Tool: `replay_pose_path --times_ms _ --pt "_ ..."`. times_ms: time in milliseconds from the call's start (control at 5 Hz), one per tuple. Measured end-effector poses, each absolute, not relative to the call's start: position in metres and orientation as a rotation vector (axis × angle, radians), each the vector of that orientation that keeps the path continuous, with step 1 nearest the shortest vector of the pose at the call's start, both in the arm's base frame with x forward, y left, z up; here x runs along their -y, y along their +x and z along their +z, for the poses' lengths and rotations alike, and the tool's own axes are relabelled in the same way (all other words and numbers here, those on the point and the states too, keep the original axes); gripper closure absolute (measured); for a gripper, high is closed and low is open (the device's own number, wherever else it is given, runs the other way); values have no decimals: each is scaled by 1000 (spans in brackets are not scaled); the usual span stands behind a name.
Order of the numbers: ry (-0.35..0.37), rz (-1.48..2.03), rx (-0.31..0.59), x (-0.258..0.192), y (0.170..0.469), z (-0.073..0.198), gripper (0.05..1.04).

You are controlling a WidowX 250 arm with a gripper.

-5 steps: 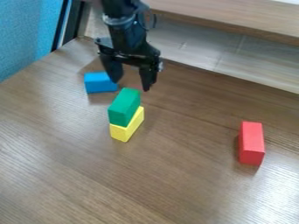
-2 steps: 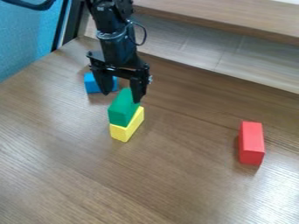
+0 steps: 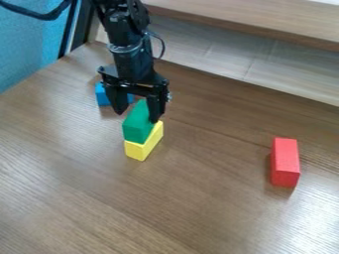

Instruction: Move the green rectangular to the right side of the table

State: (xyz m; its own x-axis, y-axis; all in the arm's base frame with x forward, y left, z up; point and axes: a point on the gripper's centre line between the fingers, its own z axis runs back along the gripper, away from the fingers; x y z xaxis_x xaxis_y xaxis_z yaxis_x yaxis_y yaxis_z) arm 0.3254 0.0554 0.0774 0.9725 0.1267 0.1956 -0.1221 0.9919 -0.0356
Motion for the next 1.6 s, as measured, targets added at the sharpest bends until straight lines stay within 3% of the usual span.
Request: replay_pose_path --times_ms 200,400,600,1400,1600 --pt "-32 136 178 -53 323 68 132" --pt "-44 153 173 -48 318 60 422" --pt "-59 149 179 -43 318 60 491" --pt "-85 -29 220 24 335 85 491" --pt "-109 -72 174 44 333 67 491"
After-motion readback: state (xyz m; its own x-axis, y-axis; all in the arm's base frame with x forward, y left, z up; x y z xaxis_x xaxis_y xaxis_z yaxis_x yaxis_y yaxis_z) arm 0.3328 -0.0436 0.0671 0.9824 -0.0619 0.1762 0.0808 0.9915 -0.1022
